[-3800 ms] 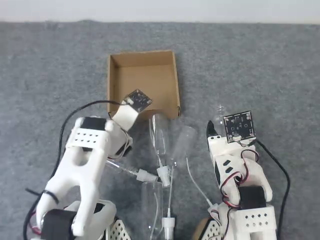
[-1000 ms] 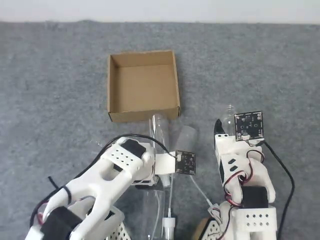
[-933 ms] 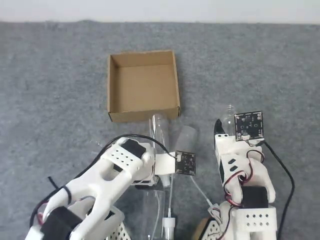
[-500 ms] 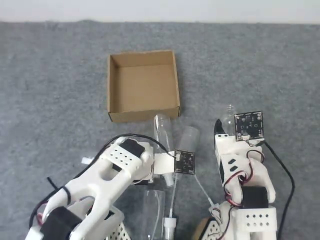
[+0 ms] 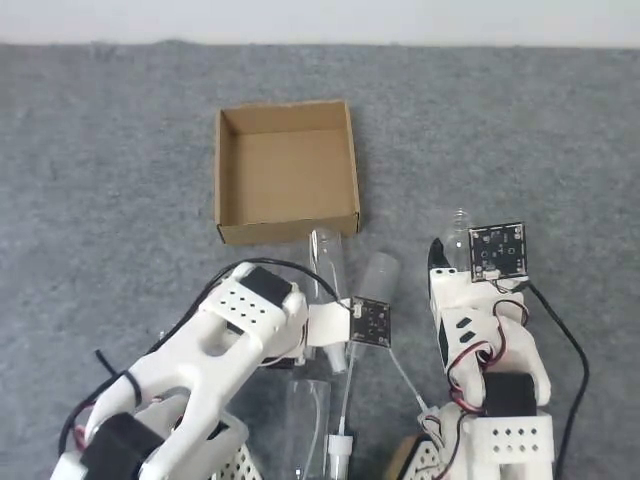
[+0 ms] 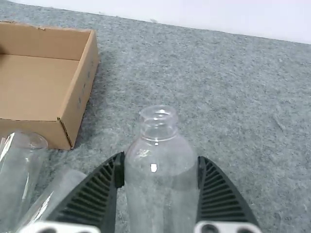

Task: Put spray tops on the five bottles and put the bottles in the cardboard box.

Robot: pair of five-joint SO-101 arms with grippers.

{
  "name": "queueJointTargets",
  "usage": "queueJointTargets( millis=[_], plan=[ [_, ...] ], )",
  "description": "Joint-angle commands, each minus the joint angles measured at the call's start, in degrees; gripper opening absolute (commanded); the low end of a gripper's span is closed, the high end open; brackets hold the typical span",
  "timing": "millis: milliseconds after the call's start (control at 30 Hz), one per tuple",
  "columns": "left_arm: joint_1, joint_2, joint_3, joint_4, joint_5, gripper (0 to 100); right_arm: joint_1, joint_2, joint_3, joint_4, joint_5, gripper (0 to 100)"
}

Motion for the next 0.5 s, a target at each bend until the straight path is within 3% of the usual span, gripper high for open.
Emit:
queueJointTargets(
  millis=[0,267,467],
  plan=[
    [-0.44,-0.53,-5.67,4.31,0.26,5,0.57,-1.71,-1.14,-1.36,-0.44,9.5],
    [-0.35,0.00,-8.22,4.92,4.04,6,0.57,-1.71,-1.14,-1.36,-0.44,9.5],
    [-0.35,0.00,-5.23,3.96,4.04,17,0.57,-1.71,-1.14,-1.36,0.09,9.5]
  ],
)
